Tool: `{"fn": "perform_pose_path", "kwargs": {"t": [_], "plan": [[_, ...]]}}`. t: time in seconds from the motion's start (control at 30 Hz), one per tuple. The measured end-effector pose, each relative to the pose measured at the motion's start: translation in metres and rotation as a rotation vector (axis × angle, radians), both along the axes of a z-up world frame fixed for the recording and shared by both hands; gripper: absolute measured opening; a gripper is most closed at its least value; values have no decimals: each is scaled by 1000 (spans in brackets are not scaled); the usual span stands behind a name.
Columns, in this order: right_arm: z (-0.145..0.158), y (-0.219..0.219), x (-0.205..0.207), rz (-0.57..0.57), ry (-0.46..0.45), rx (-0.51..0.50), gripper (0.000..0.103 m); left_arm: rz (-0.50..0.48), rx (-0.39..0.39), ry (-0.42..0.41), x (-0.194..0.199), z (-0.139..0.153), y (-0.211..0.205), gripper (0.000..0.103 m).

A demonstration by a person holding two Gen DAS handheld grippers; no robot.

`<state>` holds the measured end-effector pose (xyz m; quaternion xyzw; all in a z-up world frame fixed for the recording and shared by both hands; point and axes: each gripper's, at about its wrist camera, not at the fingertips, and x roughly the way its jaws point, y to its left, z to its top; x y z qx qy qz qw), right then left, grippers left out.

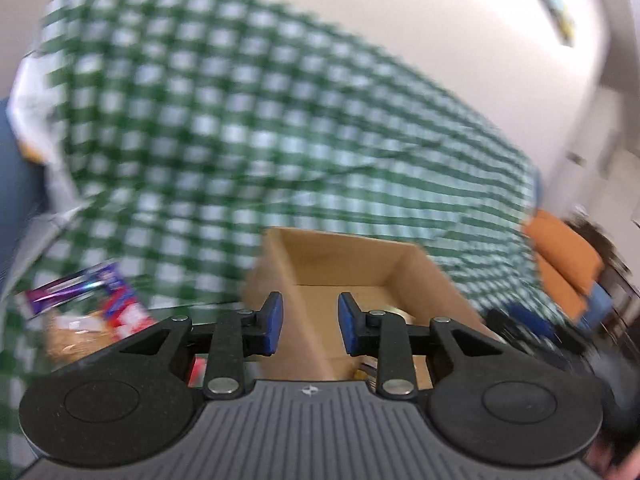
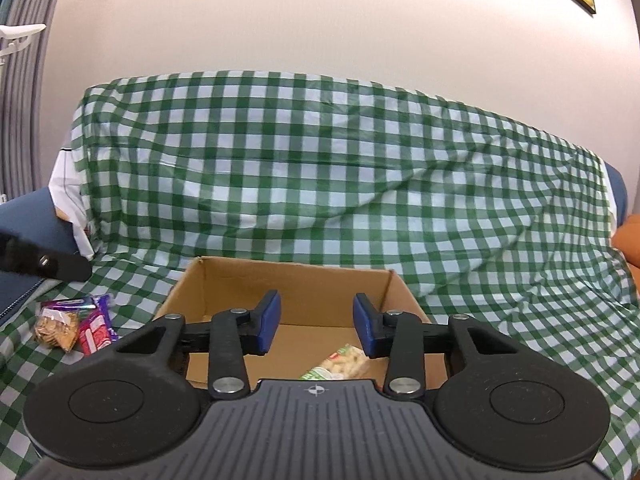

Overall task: Organize snacks
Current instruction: 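Reach the left tool to the clear cracker bag while the right tool reaches the long red packet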

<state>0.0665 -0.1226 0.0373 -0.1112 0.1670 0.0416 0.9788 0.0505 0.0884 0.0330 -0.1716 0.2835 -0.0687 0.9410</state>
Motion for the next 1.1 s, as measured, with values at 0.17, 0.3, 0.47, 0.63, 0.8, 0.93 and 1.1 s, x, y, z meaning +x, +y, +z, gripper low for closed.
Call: {"fn": "perform_pose_path", "kwargs": {"t": [0.17, 0.3, 0.47, 0.63, 0.8, 0.93, 1.1], "plan": [[1, 1, 3, 12, 10, 12, 42, 154, -145, 117, 40, -3, 51, 33], [-1, 3, 4, 23, 17, 3, 42, 265, -182, 120, 53, -18, 92, 34], [-3, 3, 6, 36, 16, -21, 42, 469, -329, 266, 43, -60, 150, 39], [-8, 11, 11, 38, 14, -74, 42, 625, -569, 381, 33, -96, 197, 62], [-14, 26, 16, 64, 43, -102, 42, 735, -697, 477, 30, -127, 220, 70], [-13, 48, 27, 117, 167, -74, 42, 786, -751, 506, 31, -142, 225, 72], [-7, 117, 51, 173, 310, -86, 51, 796, -735, 533, 36, -146, 228, 73]]}}
